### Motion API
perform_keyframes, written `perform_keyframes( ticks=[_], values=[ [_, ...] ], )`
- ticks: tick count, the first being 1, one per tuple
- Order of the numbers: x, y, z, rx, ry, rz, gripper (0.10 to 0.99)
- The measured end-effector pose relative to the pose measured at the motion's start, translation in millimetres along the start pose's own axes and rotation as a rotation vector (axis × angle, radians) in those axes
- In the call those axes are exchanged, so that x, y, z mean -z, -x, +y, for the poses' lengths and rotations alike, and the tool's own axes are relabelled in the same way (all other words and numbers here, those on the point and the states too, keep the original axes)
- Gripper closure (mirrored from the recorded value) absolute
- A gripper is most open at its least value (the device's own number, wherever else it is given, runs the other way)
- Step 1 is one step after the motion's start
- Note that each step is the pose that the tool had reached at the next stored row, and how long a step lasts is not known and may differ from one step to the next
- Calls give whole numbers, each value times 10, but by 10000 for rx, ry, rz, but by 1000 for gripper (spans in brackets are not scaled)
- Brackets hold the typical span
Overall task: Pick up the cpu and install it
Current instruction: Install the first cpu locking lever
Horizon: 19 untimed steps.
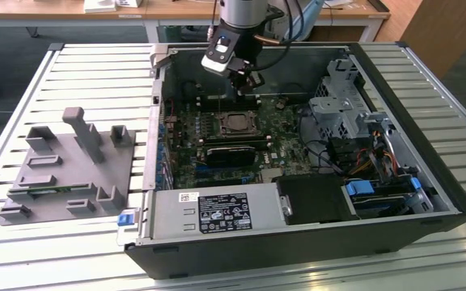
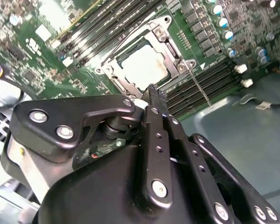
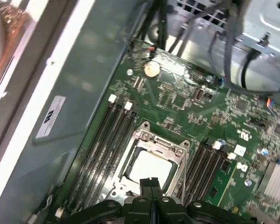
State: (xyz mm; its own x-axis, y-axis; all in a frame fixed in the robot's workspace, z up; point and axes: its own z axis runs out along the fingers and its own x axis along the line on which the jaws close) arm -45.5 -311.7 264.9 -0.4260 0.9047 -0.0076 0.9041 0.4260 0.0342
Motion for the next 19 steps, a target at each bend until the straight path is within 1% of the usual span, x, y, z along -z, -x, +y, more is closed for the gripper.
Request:
perform_keyframes(
  ticks=[2,15,19],
  values=[
    [0,0,0,328,3,11,980],
    [-1,0,1,1797,14,62,980],
    [0,0,1,2372,18,81,980]
  ],
)
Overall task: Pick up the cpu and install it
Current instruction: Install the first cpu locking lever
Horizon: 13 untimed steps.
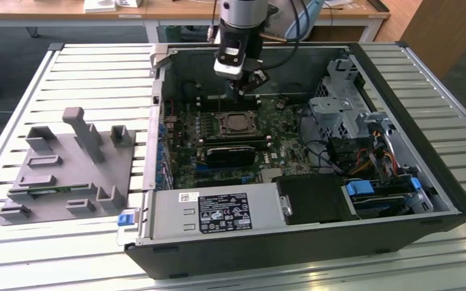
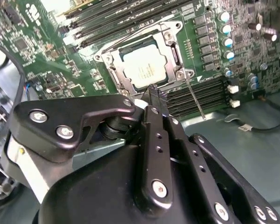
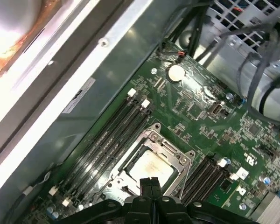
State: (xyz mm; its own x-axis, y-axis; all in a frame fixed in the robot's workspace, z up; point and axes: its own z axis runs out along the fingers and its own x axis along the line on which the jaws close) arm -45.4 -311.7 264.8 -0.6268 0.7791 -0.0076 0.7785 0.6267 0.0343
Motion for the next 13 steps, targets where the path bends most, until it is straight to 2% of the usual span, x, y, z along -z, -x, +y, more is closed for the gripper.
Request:
perform_keyframes(
  ticks=[13],
  values=[
    [0,0,0,2331,17,80,980]
  ],
)
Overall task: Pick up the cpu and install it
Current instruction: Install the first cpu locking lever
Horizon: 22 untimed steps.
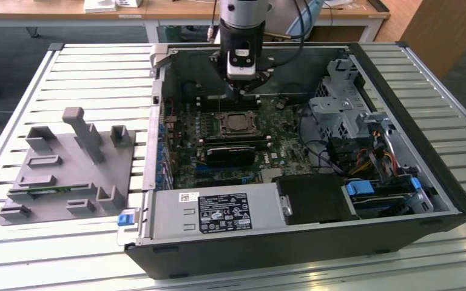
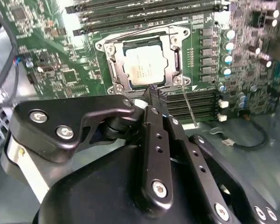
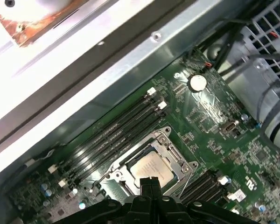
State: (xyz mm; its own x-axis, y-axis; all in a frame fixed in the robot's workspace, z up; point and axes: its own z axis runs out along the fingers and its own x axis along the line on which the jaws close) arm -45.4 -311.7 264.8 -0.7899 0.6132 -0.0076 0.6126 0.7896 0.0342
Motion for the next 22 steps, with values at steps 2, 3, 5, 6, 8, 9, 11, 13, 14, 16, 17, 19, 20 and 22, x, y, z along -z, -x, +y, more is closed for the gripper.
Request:
perform_keyframes(
  ticks=[2,3,5,6,8,9,11,13,14,16,17,19,20,22],
  values=[
    [0,0,0,377,4,13,980],
    [0,0,0,556,5,19,980],
    [0,0,0,915,8,31,980],
    [0,0,0,1097,9,37,980],
    [-1,0,0,1455,13,50,980],
    [-2,0,0,1646,14,56,980],
    [-2,0,0,2006,16,69,980],
    [-3,0,0,2371,18,82,980],
    [-3,0,0,2549,20,87,980],
    [-4,0,0,2920,22,100,980],
    [-5,0,-1,3099,23,107,980],
    [-6,0,-1,3463,26,119,980],
    [-7,0,0,3642,28,125,980],
    [-9,-1,-1,3852,29,132,980]
  ],
)
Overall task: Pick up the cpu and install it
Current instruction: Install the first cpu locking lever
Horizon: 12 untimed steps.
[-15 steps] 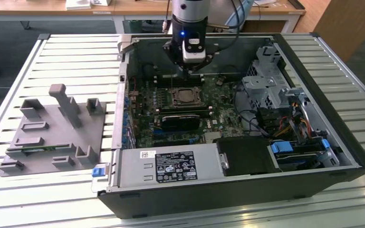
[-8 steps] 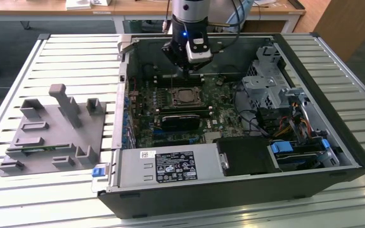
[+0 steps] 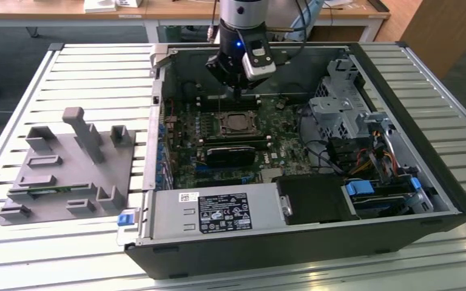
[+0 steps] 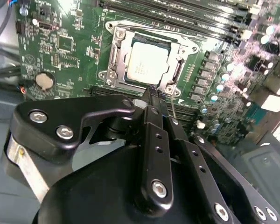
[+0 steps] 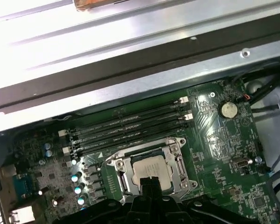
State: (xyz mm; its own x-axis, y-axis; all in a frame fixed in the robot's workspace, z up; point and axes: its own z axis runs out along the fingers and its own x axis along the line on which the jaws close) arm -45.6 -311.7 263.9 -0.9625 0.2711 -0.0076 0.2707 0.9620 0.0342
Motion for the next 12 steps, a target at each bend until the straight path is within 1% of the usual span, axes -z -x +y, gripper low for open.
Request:
perform_keyframes(
  ticks=[5,12],
  values=[
    [-6,-16,-5,447,4,16,980],
    [-20,-17,-5,1680,13,58,980]
  ],
)
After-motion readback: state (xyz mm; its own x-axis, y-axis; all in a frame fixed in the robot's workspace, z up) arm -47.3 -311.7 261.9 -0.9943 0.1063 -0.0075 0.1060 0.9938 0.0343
